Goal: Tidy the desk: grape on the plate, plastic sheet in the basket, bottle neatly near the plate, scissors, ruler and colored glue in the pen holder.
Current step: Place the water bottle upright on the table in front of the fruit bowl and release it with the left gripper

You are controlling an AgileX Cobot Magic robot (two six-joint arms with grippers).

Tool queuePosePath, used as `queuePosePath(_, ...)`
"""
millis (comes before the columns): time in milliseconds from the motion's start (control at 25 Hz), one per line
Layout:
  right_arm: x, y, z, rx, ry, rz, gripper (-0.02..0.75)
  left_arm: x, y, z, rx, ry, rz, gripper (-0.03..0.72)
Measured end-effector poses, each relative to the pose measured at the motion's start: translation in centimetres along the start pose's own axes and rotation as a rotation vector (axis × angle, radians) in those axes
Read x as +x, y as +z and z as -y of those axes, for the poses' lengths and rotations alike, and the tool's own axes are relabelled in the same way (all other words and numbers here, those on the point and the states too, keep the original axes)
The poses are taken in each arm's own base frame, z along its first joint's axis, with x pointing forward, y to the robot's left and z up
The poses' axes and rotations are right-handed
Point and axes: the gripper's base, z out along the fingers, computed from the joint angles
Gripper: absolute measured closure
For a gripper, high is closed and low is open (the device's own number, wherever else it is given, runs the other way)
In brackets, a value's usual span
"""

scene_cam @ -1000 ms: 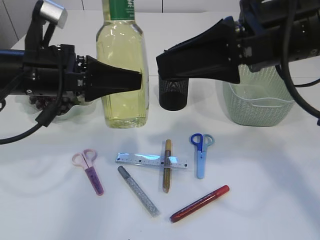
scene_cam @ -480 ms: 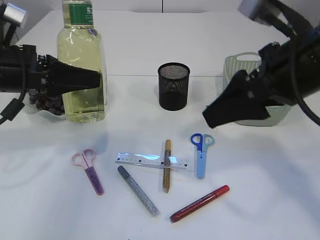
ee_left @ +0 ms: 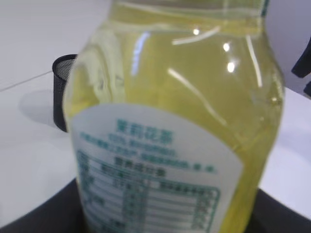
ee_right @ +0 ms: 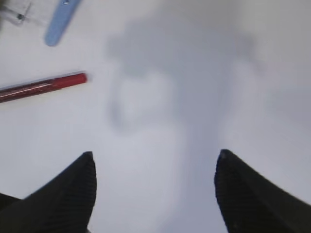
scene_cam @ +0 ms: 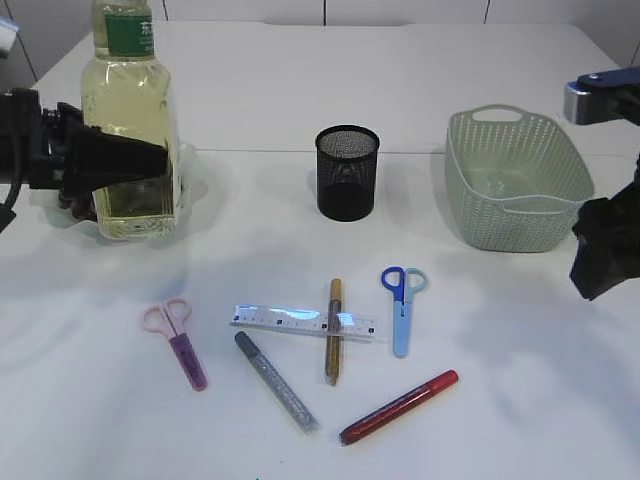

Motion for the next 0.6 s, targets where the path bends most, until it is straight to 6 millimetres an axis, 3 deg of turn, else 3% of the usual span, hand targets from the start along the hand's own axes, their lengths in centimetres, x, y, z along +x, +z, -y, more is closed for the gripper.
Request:
queuePosePath(160,0.2,0.0,0.6,0.070,0.032,-0.017,0.154,0.1,0.0,-0.5,-0.059,0.071,-0.016,0.258)
queuePosePath(600,0.2,0.0,0.7,0.080,0.040,-0.019,0.154,-0.3,-0.1,-1.4,-0.156,0.049,0.030,0.257)
